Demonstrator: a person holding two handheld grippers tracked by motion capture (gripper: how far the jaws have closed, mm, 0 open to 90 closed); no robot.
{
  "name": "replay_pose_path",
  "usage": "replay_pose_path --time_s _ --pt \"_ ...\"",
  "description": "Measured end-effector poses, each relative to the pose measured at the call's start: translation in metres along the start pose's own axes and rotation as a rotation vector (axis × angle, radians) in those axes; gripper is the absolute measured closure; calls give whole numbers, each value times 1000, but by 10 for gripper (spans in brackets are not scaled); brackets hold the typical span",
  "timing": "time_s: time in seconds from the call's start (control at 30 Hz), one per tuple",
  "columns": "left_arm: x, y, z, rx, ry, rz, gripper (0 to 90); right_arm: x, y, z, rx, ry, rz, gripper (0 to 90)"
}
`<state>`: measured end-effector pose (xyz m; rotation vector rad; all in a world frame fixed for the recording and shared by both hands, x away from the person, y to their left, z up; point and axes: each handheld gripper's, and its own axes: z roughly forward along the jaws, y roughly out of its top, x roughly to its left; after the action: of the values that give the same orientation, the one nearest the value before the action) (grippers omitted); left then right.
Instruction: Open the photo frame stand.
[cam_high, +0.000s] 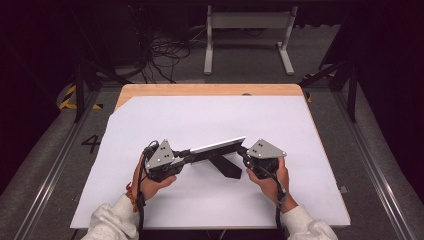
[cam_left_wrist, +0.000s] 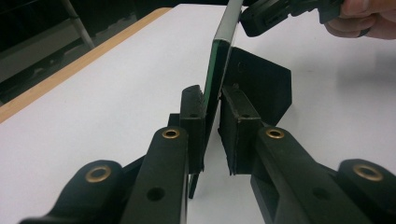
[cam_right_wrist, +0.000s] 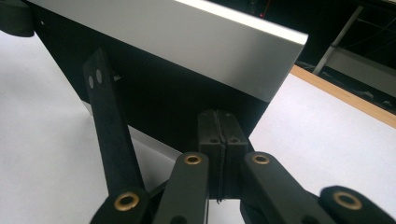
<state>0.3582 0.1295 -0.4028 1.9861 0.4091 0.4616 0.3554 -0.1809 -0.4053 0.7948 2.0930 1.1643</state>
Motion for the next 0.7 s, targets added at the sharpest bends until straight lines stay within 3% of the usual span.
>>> replay_pose_path --time_s 0.7 --pt "-16 1 -1 18 -34 30 792 -5 5 14 8 22 46 900"
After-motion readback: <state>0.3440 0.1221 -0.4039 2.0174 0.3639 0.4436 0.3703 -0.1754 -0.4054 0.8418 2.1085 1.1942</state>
